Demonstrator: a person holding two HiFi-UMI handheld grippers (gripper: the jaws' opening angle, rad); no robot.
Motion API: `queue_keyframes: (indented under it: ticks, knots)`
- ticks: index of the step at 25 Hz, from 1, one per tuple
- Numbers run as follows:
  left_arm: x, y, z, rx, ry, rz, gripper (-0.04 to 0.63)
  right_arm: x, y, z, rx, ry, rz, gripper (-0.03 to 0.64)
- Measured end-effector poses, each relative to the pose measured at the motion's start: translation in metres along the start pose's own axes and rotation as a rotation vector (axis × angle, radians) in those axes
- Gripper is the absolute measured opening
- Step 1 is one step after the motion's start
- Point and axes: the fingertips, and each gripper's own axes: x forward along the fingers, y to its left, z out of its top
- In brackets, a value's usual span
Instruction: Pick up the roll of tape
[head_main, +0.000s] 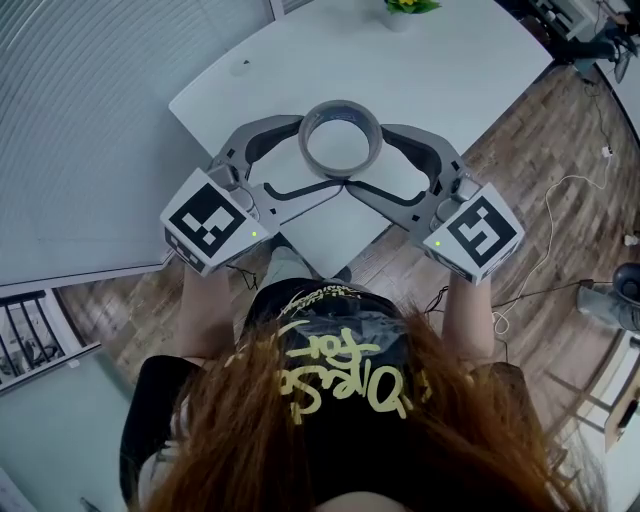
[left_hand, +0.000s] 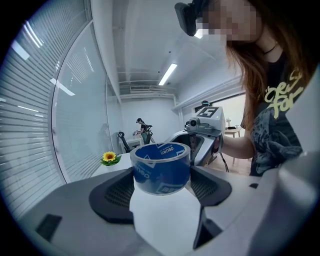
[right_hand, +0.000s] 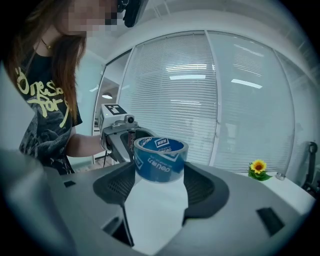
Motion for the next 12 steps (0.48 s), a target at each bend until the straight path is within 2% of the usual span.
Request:
queue_keyframes:
  ticks: [12]
  knots:
    - [0.000, 0.013, -0.001, 0.000, -0.005, 0.002, 0.348, 0.010, -0.008, 0.002, -0.006, -0.010, 0.001, 0.310]
